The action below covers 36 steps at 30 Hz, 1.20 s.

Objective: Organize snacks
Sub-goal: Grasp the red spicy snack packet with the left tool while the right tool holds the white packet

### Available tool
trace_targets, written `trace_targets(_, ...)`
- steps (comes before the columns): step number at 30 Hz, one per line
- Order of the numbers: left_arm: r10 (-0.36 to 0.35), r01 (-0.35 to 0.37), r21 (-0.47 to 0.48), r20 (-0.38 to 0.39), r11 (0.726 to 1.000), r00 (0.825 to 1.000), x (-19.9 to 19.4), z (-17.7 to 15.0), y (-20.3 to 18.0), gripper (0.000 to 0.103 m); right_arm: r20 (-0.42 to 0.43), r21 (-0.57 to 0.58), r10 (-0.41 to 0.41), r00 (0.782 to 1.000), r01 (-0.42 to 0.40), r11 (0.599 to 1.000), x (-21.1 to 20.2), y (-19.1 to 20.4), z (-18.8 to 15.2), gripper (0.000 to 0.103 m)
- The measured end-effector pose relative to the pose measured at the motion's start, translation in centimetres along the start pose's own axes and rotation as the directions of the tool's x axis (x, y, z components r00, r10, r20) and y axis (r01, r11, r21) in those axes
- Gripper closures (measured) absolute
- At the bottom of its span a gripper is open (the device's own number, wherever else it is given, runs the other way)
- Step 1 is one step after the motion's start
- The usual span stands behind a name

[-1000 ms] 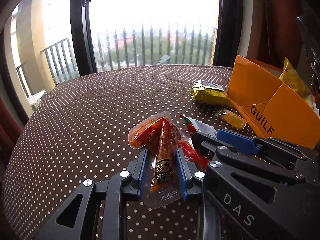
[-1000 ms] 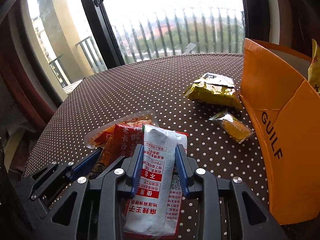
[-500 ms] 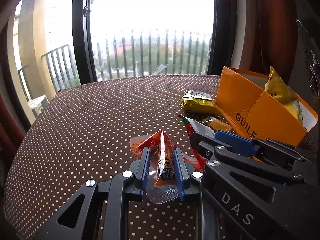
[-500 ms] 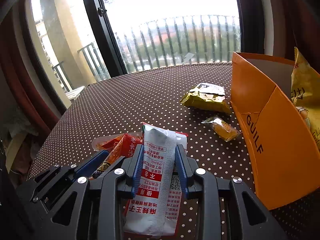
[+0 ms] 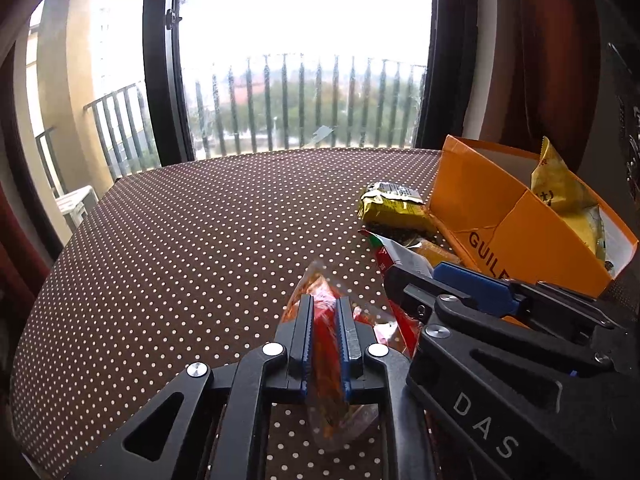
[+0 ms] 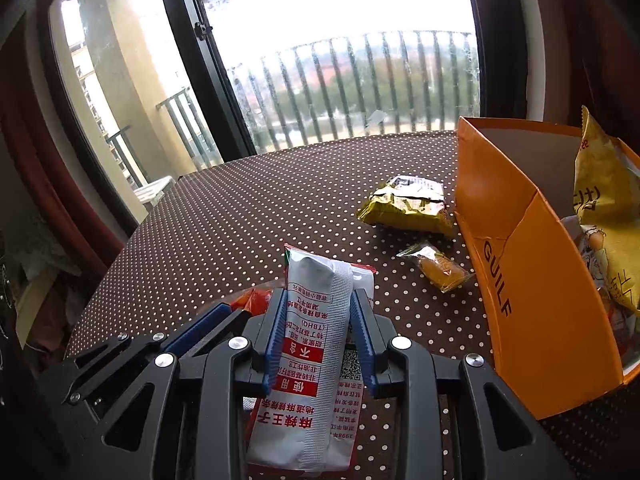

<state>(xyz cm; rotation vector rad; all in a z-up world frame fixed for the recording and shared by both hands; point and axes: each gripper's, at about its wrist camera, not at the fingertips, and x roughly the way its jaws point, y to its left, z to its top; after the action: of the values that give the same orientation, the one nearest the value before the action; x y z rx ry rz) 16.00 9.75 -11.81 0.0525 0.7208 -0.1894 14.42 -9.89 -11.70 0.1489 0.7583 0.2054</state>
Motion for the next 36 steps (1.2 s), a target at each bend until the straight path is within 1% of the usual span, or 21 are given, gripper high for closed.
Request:
trace_targets(1, 0.01, -0.01, 0.001, -0.005, 1.0, 1.0, 0.3, -0.1, 0.0, 0.072, -0.006, 0.0, 0.0, 1.0, 0.0, 1.0, 0.2, -0.1, -0.1, 0.068)
trace_targets(3, 0.019, -0.019, 0.003, -0.005, 1.0, 1.0, 0.6, -0.3, 0.1, 0.061, -0.015, 0.001, -0.003, 1.0, 0.003, 1.0, 0.5, -0.3, -0.3, 0.068)
trace_targets(4, 0.02, -0.02, 0.003, -0.011, 1.0, 1.0, 0.9, -0.5, 0.1, 0.053, -0.021, 0.001, -0.005, 1.0, 0.005, 1.0, 0.7, -0.4, -0.4, 0.068)
trace_targets(5, 0.032, -0.032, 0.0, -0.016, 0.999, 0.999, 1.1, -0.6, 0.2, 0.041, -0.026, 0.003, -0.007, 1.0, 0.007, 1.0, 0.9, -0.6, -0.5, 0.068)
trace_targets(6, 0.04, -0.04, -0.007, -0.011, 0.999, 0.999, 1.4, -0.7, 0.3, 0.037, -0.029, 0.007, -0.011, 1.0, 0.011, 1.0, 1.1, -0.7, -0.6, 0.068)
trace_targets(8, 0.042, -0.043, -0.009, -0.021, 0.999, 0.999, 1.9, -0.9, 0.4, 0.033, -0.04, 0.013, -0.014, 0.999, 0.015, 1.0, 1.5, -1.1, -0.7, 0.068)
trace_targets(11, 0.032, -0.033, -0.02, -0.043, 0.999, 0.999, 3.0, -1.0, 0.4, 0.032, -0.056, 0.016, -0.025, 0.998, 0.026, 1.0, 2.2, -1.4, -0.8, 0.068)
trace_targets(14, 0.028, -0.029, -0.029, -0.053, 0.999, 0.998, 3.8, -1.2, 0.4, 0.028, -0.068, 0.017, -0.035, 0.997, 0.036, 0.999, 2.7, -1.7, -0.9, 0.068)
trace_targets(19, -0.015, 0.012, -0.035, -0.102, 0.999, 0.995, 5.4, -1.7, -0.1, 0.028, -0.097, 0.015, -0.045, 0.994, 0.047, 0.999, 3.6, -2.1, -1.1, 0.068)
trace_targets(21, -0.019, 0.015, -0.032, -0.125, 0.999, 0.992, 6.0, -2.1, -0.4, 0.036, -0.112, 0.01, -0.054, 0.992, 0.056, 0.998, 4.1, -2.1, -1.3, 0.068)
trace_targets(22, -0.012, 0.008, -0.035, -0.131, 0.999, 0.991, 6.2, -2.3, -0.4, 0.038, -0.119, 0.012, -0.053, 0.991, 0.055, 0.998, 4.4, -2.2, -1.3, 0.068)
trace_targets(24, -0.007, 0.003, -0.029, -0.124, 1.0, 0.992, 6.3, -2.5, -0.5, 0.045, -0.123, 0.014, -0.048, 0.991, 0.05, 0.999, 4.5, -2.3, -1.5, 0.068)
trace_targets(30, -0.029, 0.023, -0.047, -0.117, 0.999, 0.993, 5.8, -2.5, -0.3, 0.06, -0.12, 0.0, -0.06, 0.991, 0.06, 0.998, 4.4, -1.9, -1.7, 0.068)
trace_targets(33, -0.034, 0.028, -0.052, -0.112, 0.998, 0.993, 5.5, -2.3, -0.4, 0.063, -0.121, 0.002, -0.055, 0.991, 0.055, 0.998, 4.3, -1.8, -1.6, 0.068)
trace_targets(36, -0.039, 0.032, -0.061, -0.109, 0.998, 0.993, 5.1, -2.2, -0.4, 0.064, -0.12, 0.004, -0.049, 0.992, 0.05, 0.999, 4.1, -1.7, -1.4, 0.068)
